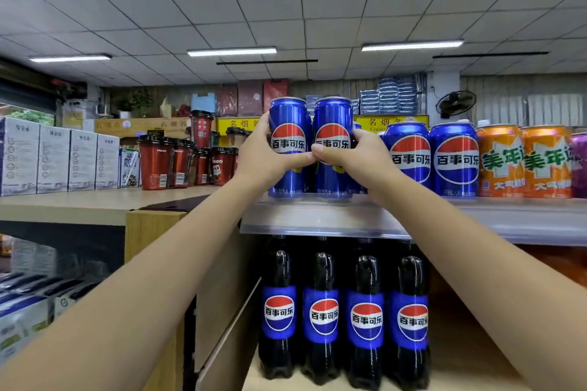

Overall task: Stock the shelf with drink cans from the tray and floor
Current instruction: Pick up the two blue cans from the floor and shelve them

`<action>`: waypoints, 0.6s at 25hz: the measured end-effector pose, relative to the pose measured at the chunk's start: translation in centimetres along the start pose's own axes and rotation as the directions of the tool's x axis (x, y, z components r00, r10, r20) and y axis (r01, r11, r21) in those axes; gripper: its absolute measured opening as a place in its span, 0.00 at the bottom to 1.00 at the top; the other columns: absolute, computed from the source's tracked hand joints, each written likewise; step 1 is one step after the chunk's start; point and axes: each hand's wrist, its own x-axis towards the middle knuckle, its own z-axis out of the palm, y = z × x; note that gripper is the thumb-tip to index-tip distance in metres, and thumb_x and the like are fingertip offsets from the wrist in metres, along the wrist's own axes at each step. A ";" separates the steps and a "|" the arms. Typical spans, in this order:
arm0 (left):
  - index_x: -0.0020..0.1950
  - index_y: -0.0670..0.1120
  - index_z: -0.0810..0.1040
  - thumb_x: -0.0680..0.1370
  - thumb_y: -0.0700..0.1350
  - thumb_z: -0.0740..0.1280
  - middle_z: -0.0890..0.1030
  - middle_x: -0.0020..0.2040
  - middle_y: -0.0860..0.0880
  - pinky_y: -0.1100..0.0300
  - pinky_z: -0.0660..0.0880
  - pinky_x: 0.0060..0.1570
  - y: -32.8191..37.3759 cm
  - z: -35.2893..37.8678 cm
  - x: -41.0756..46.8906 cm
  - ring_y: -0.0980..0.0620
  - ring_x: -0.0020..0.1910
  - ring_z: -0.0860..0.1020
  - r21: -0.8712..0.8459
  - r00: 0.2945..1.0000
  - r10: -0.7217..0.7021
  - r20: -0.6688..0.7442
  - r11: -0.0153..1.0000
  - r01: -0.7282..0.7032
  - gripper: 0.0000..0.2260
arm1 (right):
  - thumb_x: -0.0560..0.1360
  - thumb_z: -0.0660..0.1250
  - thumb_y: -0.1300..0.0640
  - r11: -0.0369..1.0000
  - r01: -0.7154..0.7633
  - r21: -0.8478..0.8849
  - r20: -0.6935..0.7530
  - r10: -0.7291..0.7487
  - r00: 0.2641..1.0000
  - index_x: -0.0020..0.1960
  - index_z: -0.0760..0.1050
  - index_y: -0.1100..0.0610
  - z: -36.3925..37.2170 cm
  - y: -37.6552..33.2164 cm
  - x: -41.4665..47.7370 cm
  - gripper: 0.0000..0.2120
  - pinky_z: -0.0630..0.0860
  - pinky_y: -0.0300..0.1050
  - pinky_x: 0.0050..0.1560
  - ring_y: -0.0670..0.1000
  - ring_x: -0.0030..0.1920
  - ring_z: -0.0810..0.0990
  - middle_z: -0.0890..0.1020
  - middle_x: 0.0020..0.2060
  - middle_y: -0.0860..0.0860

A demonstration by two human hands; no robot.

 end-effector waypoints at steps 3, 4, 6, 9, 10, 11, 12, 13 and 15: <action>0.72 0.50 0.61 0.62 0.41 0.80 0.78 0.59 0.49 0.55 0.78 0.52 0.0 -0.5 -0.5 0.48 0.55 0.79 0.029 0.993 -0.040 0.114 0.999 0.037 0.44 | 0.65 0.78 0.54 0.994 -0.039 -0.104 0.025 0.042 0.999 0.58 0.73 0.57 -0.2 0.0 -0.6 0.25 0.79 0.48 0.48 0.52 0.50 0.81 0.82 0.51 0.53; 0.71 0.50 0.62 0.61 0.42 0.81 0.77 0.57 0.52 0.60 0.77 0.48 -0.3 -0.6 -0.9 0.50 0.54 0.79 0.078 0.992 -0.051 0.117 0.996 0.042 0.43 | 0.65 0.78 0.56 0.993 -0.046 -0.109 0.021 0.048 0.999 0.59 0.72 0.56 -0.2 0.1 -0.9 0.26 0.78 0.45 0.45 0.52 0.49 0.80 0.81 0.51 0.52; 0.71 0.49 0.63 0.61 0.46 0.81 0.75 0.55 0.55 0.64 0.71 0.46 -0.9 -0.4 -1.9 0.54 0.52 0.76 0.185 0.998 -0.045 0.044 0.982 0.036 0.43 | 0.65 0.77 0.56 0.988 -0.019 -0.156 -0.031 0.015 0.999 0.61 0.70 0.56 0.0 0.6 -1.7 0.28 0.77 0.45 0.45 0.51 0.49 0.80 0.81 0.50 0.51; 0.72 0.48 0.63 0.62 0.50 0.80 0.77 0.59 0.49 0.60 0.70 0.50 -1.4 -0.3 -2.8 0.53 0.53 0.74 0.202 0.999 -0.022 -0.041 0.979 0.030 0.43 | 0.64 0.77 0.48 0.943 0.036 -0.332 -0.147 -0.089 0.985 0.63 0.69 0.56 0.6 1.1 -2.6 0.32 0.78 0.50 0.50 0.53 0.51 0.80 0.81 0.51 0.52; 0.72 0.48 0.63 0.62 0.51 0.80 0.77 0.61 0.48 0.59 0.70 0.50 -1.7 -0.1 -2.7 0.52 0.54 0.75 0.191 0.999 -0.024 -0.037 0.981 0.031 0.43 | 0.64 0.76 0.46 0.931 0.048 -0.361 -0.168 -0.116 0.979 0.63 0.69 0.56 0.9 1.4 -2.6 0.33 0.78 0.51 0.51 0.54 0.53 0.80 0.81 0.53 0.53; 0.73 0.48 0.63 0.62 0.51 0.80 0.77 0.63 0.47 0.59 0.70 0.52 -1.7 0.0 -2.8 0.52 0.56 0.75 0.193 0.999 -0.035 -0.034 0.980 0.041 0.43 | 0.64 0.76 0.45 0.924 0.049 -0.380 -0.174 -0.124 0.977 0.63 0.69 0.57 1.1 1.4 -2.8 0.33 0.78 0.52 0.50 0.55 0.54 0.79 0.81 0.55 0.54; 0.73 0.49 0.62 0.63 0.51 0.80 0.77 0.64 0.47 0.58 0.71 0.53 -1.7 0.1 -2.7 0.51 0.59 0.75 0.190 0.998 -0.047 -0.035 0.980 0.053 0.43 | 0.64 0.76 0.45 0.925 0.053 -0.376 -0.182 -0.130 0.975 0.63 0.69 0.57 1.3 1.4 -2.8 0.33 0.78 0.52 0.50 0.55 0.54 0.79 0.80 0.56 0.54; 0.73 0.48 0.62 0.63 0.51 0.79 0.76 0.65 0.47 0.57 0.72 0.56 -1.4 0.1 -2.7 0.49 0.61 0.75 0.195 0.998 -0.060 -0.030 0.979 0.065 0.44 | 0.65 0.75 0.45 0.923 0.046 -0.381 -0.177 -0.122 0.977 0.63 0.68 0.57 1.4 1.2 -2.9 0.33 0.78 0.53 0.51 0.56 0.55 0.79 0.80 0.56 0.54; 0.75 0.47 0.59 0.64 0.51 0.79 0.74 0.68 0.46 0.52 0.72 0.62 -1.0 0.0 -2.7 0.47 0.65 0.73 0.181 0.997 -0.069 -0.026 0.981 0.073 0.45 | 0.65 0.75 0.46 0.926 0.071 -0.370 -0.189 -0.150 0.970 0.65 0.66 0.58 1.5 1.1 -3.2 0.34 0.76 0.55 0.56 0.57 0.59 0.76 0.78 0.59 0.55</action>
